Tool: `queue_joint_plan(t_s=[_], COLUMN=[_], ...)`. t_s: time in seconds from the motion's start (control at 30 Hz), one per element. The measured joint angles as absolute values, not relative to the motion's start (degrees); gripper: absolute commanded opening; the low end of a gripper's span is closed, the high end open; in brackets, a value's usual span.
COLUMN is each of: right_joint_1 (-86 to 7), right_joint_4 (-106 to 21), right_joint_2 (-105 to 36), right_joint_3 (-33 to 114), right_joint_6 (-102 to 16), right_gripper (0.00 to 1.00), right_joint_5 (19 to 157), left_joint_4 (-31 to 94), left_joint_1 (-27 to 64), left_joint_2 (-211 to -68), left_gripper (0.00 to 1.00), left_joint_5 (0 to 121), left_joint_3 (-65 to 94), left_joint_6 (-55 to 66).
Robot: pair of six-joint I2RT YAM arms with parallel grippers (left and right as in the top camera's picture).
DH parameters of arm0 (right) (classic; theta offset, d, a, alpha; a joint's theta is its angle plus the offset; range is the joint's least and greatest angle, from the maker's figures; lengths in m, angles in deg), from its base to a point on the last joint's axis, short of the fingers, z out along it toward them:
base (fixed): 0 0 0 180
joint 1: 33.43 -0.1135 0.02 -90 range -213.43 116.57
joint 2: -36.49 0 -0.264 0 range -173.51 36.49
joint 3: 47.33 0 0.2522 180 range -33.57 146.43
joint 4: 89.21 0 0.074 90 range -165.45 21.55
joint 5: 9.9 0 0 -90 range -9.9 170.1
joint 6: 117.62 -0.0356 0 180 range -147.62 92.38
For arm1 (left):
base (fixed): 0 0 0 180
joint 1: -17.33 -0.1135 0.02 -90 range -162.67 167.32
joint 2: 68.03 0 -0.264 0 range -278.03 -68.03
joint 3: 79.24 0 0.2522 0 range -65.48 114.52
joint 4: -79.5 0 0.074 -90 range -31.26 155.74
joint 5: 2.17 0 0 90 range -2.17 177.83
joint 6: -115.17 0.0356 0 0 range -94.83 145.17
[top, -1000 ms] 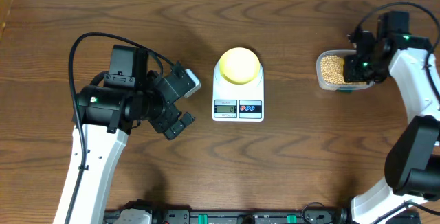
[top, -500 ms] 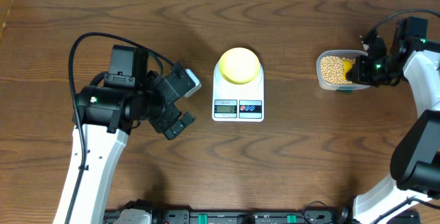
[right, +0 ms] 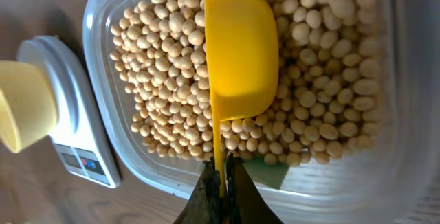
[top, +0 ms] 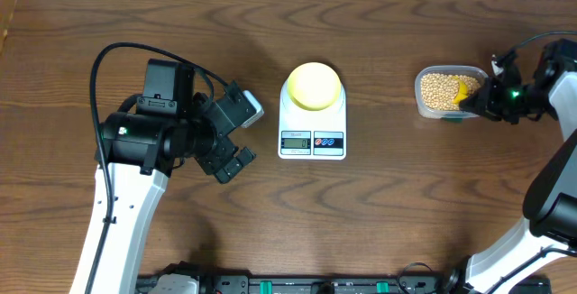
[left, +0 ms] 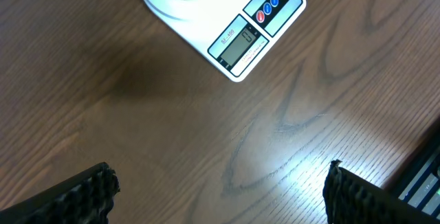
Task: Scoop item into bowl and weigh 50g on scale
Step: 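Dip the scoop into the soybeans and scoop with the right gripper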
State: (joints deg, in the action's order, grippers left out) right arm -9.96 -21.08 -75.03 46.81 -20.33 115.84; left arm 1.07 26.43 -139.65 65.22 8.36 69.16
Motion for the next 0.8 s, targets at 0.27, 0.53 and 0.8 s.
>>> queue_joint_plan(t_s=[0.27,0.53,0.8], right_joint_1=[-6.16,-2.97,-0.15], right_joint_4=[-20.25,-18.77,-16.76], right_joint_2=[-75.56,-75.56,-75.58], right_joint_3=[46.51,46.51,46.51], right_joint_6=[-20.77,-20.70,-19.56], right_gripper=[0.01,0.01,0.01], right_joint_5=[122.29,126.93,131.32], left_joint_4=[1.07,1.07,1.07], left_joint_1=[26.43,26.43,26.43], left_joint_2=[-139.65,-139.65,-139.65], left_gripper=[0.98,0.98,0.98], left_joint_5=[65.22,65.22,65.22], left_joint_3=[8.36,8.36,8.36], left_joint_6=[69.16,69.16,69.16])
